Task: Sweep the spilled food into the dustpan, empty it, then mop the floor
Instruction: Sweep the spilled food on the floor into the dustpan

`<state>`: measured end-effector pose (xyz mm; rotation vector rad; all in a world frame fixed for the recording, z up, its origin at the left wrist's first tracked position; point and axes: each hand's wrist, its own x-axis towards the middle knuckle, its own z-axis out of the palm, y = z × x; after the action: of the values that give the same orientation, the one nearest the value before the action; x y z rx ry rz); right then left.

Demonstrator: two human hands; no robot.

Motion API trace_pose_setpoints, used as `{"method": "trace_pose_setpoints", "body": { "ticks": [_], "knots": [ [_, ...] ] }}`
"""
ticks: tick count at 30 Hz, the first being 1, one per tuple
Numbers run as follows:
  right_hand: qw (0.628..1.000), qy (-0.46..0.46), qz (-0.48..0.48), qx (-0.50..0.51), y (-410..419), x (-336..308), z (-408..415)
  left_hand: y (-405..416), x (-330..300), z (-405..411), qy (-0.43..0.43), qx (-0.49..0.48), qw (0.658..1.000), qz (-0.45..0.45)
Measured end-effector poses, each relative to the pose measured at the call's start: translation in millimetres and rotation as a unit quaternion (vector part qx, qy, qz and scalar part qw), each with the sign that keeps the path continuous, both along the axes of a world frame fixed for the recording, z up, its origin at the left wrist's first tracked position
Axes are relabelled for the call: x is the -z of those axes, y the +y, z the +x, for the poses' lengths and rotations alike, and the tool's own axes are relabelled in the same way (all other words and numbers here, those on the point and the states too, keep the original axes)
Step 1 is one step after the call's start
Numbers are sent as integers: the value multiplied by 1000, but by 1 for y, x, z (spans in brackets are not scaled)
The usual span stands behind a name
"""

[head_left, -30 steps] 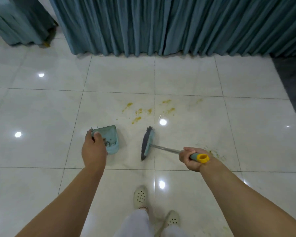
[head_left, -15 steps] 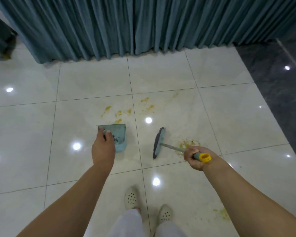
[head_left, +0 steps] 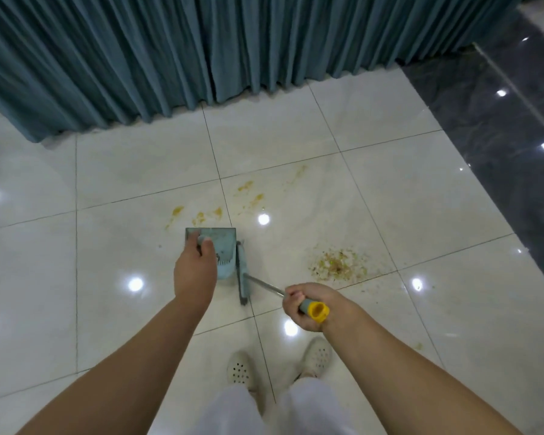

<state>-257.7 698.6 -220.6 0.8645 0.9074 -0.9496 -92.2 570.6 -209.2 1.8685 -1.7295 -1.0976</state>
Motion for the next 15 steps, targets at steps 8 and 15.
{"method": "trace_pose_setpoints", "body": {
  "ticks": [8,15],
  "knots": [
    [998,27,1,59,24,15,-128,11,4,-79,-9,15,1000,18],
    [994,51,24,96,62,9,-231,30,7,-171,-23,42,998,28]
  ]
}}
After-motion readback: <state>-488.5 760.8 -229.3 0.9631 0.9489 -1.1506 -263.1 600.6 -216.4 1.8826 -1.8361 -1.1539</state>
